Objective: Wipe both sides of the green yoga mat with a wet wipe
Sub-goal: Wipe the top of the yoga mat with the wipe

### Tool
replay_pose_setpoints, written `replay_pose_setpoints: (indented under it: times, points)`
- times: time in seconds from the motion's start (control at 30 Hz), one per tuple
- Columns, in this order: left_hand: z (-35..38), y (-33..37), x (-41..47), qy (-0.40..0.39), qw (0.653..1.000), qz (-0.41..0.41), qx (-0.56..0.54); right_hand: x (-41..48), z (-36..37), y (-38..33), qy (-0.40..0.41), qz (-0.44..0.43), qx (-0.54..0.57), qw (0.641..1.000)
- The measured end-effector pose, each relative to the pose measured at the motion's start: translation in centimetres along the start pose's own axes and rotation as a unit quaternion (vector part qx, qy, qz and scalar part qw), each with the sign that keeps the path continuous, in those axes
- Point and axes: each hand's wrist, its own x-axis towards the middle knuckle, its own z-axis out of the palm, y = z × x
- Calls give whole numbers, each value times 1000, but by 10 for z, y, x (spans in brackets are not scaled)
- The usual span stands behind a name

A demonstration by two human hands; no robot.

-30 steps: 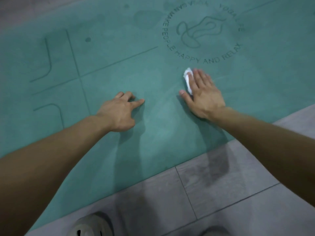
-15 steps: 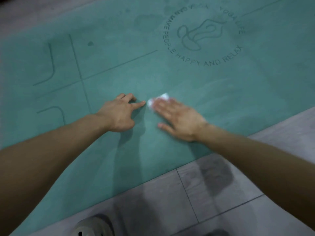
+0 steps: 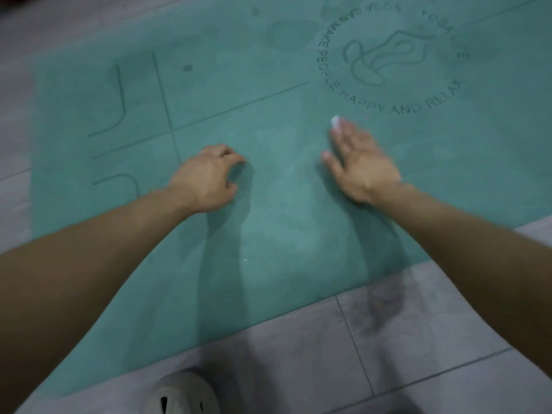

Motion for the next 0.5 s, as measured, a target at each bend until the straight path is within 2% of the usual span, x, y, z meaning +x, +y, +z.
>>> replay_pose_setpoints:
  times: [0.03,0.07,0.1,0.13,0.2,0.23,0.27,0.3,0.33,0.4,0.47,0.5]
  points:
    - [1,-4,2,2,1000,-18,1,6,-4,0,2,61,29,998]
    - [1,-8,5,2,999,-41,3,3,-3,-14,5,79,50,996]
    - [1,-13,9,-1,998,-66,6,-7,5,-38,0,37,52,998]
    - [0,-19,14,-4,996,-87,8,-24,16,-67,-12,-63,48,997]
    - [-1,-31,20,-20,994,-106,8,-66,38,-115,-56,-300,39,951]
    - [-2,-36,22,-34,994,-102,13,-77,44,-125,-69,-372,17,925]
    - [-4,-39,22,-47,994,-92,26,-71,42,-122,-66,-407,1,911]
    - [-7,-40,23,-58,994,-83,40,-54,37,-109,-43,-395,0,918]
    - [-11,-41,23,-65,994,-76,48,-31,31,-90,-23,-331,4,943]
    - [-18,-44,24,-75,993,-69,57,15,13,-42,21,-127,-1,992]
    - [-23,-47,25,-85,993,-58,65,41,-3,-8,39,64,14,997]
    - [-24,-49,26,-91,992,-54,70,43,-3,-13,39,103,30,993]
